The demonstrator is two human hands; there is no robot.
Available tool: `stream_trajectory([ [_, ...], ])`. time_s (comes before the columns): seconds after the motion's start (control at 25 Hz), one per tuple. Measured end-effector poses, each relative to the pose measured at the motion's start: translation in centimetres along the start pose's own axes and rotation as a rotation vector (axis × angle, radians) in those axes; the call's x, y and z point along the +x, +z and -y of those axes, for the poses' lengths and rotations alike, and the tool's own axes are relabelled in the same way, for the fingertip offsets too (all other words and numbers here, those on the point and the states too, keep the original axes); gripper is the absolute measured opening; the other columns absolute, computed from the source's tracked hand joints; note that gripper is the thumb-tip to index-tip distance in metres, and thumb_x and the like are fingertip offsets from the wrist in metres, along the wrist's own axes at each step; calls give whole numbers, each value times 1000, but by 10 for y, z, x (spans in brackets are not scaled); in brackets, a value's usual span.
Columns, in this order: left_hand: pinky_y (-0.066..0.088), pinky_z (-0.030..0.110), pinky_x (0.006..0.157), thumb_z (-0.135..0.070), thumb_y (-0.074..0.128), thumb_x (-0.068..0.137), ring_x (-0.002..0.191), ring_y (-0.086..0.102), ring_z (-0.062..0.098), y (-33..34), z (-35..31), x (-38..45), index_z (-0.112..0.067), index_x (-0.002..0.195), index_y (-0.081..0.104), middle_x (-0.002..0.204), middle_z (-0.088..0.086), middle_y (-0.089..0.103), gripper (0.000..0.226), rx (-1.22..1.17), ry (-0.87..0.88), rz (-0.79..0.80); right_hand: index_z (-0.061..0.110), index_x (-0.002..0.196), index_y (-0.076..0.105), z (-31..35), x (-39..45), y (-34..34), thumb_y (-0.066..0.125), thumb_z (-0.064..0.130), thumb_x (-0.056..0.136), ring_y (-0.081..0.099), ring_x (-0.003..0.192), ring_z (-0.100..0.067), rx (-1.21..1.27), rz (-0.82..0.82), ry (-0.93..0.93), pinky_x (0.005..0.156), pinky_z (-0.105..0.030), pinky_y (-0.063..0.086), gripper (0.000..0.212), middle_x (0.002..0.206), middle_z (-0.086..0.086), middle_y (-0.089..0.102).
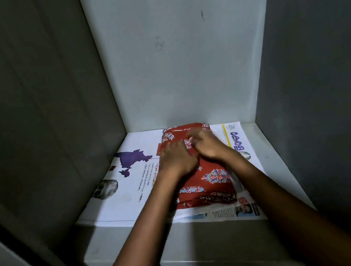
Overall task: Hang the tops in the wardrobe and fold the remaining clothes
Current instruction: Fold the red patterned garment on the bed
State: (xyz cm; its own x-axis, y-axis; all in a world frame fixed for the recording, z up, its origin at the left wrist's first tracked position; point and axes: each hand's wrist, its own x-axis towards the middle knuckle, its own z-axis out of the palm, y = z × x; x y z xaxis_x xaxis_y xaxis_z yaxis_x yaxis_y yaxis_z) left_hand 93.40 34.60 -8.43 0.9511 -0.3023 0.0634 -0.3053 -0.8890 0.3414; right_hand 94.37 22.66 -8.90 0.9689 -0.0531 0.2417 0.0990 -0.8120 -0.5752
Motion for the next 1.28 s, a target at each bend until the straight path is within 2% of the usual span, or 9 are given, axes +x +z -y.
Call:
stream_trajectory([
  [0.08, -3, 44, 116, -56, 21, 96, 146, -4, 25, 23, -5, -11, -3, 149, 2, 158, 14, -3, 77, 182, -18, 217, 6, 147, 25, -10, 16, 28, 26, 24, 103, 14, 145, -24, -239, 334, -11, 117, -34, 10, 48, 156, -6, 20],
  [0.12, -10, 47, 114, -63, 16, 93, 145, -12, 22, 30, -2, -13, -5, 149, -7, 157, 10, -11, 83, 206, -37, 252, 12, 151, 13, -14, 27, 33, 22, 33, 103, 3, 146, -21, -354, 348, 11, 117, -35, 1, 53, 158, -2, 8],
  [0.2, -12, 53, 112, -77, 17, 83, 144, -17, 18, 31, 5, -16, -8, 149, -11, 156, 7, -17, 99, 184, -39, 266, 17, 152, 7, -20, 46, 35, 19, 46, 101, 1, 146, -22, -472, 280, 72, 117, -38, -2, 60, 159, -3, 4],
  [0.32, -12, 56, 111, -83, 22, 76, 144, -16, 17, 27, 10, -17, -10, 150, -9, 157, 5, -17, 108, 102, 0, 284, 15, 150, 20, -20, 66, 34, 18, 52, 98, 14, 144, -26, -479, 202, 147, 117, -43, 6, 64, 156, -8, 20],
  [0.44, -12, 55, 113, -63, 14, 93, 145, -12, 15, 29, 13, -19, -13, 151, -2, 157, 3, -12, 78, 30, -16, 174, 10, 148, 24, -19, 63, 32, 19, 47, 100, 16, 144, -24, -518, 193, 93, 116, -42, 10, 61, 154, -9, 25],
  [0.56, -7, 56, 113, -42, 7, 101, 146, -8, 20, 29, 14, -16, -15, 151, 3, 158, 1, -8, 57, -10, -160, 71, 9, 150, 11, -14, 44, 26, 20, 43, 101, 6, 146, -22, -533, 254, 22, 117, -39, 1, 60, 158, -8, 11],
  [0.8, 6, 44, 117, -33, 20, 102, 146, -2, 28, 25, 15, -24, -9, 151, 5, 158, 6, -2, 56, 20, -111, 80, 12, 151, 1, -6, -20, 19, 17, 44, 101, -7, 146, -20, -495, 377, 19, 116, -41, -7, 61, 159, -6, -5],
  [1.04, 9, 44, 116, -36, 20, 102, 146, 3, 18, 30, 16, -65, -15, 151, 13, 159, 1, 6, 54, 131, -64, 12, 0, 149, 1, 11, -82, 18, 16, 42, 101, -3, 146, -24, -485, 307, 119, 119, -40, -2, 65, 158, -13, -4],
  [1.28, 4, 40, 117, -36, 20, 103, 146, 4, 18, 33, 19, -116, -18, 151, 9, 159, 2, 5, 53, 131, -13, 15, 4, 150, 3, 12, -133, 8, 16, 37, 102, -4, 146, -22, -427, 284, -41, 118, -36, -2, 59, 159, -9, -2],
])
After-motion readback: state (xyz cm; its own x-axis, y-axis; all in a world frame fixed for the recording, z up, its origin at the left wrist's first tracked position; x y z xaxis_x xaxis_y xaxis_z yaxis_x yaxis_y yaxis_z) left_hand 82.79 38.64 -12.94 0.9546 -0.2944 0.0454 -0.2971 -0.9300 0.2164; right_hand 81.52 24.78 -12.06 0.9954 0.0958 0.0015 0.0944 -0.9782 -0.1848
